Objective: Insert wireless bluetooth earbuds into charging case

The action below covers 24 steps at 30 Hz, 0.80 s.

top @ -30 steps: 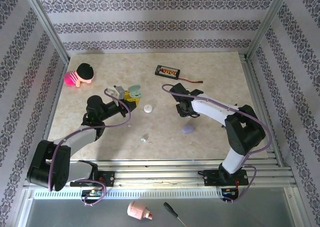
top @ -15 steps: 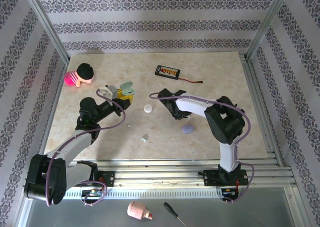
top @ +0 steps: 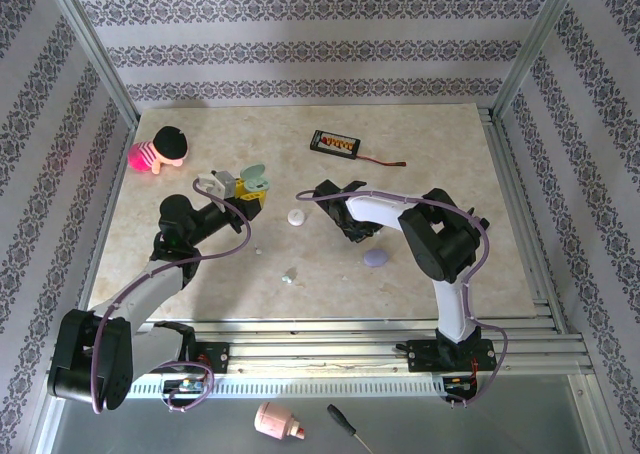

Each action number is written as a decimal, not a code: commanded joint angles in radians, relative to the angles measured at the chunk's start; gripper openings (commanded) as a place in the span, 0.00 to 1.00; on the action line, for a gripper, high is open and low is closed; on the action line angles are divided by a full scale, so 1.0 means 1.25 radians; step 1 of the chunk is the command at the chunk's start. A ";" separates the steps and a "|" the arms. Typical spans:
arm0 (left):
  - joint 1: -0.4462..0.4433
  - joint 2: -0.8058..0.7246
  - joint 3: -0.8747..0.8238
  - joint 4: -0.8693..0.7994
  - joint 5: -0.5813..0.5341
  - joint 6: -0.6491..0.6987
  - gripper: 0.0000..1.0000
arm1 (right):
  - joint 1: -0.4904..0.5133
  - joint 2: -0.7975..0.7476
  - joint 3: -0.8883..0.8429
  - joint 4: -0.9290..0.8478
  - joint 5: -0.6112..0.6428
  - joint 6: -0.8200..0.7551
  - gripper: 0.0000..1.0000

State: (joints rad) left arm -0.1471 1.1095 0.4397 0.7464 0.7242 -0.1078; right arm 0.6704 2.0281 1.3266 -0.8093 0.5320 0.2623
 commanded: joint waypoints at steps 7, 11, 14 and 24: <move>0.010 -0.016 -0.005 0.006 0.012 0.012 0.26 | 0.003 0.013 0.011 -0.053 0.029 0.004 0.25; 0.010 -0.012 -0.003 0.008 0.012 0.013 0.26 | -0.001 0.012 0.008 -0.054 0.029 0.002 0.25; 0.009 -0.006 -0.001 0.015 0.016 0.010 0.26 | -0.003 0.015 0.000 -0.042 0.025 -0.003 0.23; 0.009 0.007 0.012 0.015 0.031 0.007 0.26 | -0.012 -0.035 -0.024 -0.021 0.018 -0.023 0.16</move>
State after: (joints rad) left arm -0.1471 1.1118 0.4393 0.7467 0.7326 -0.1081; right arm 0.6693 2.0251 1.3178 -0.8352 0.5461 0.2504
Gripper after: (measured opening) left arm 0.354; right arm 0.167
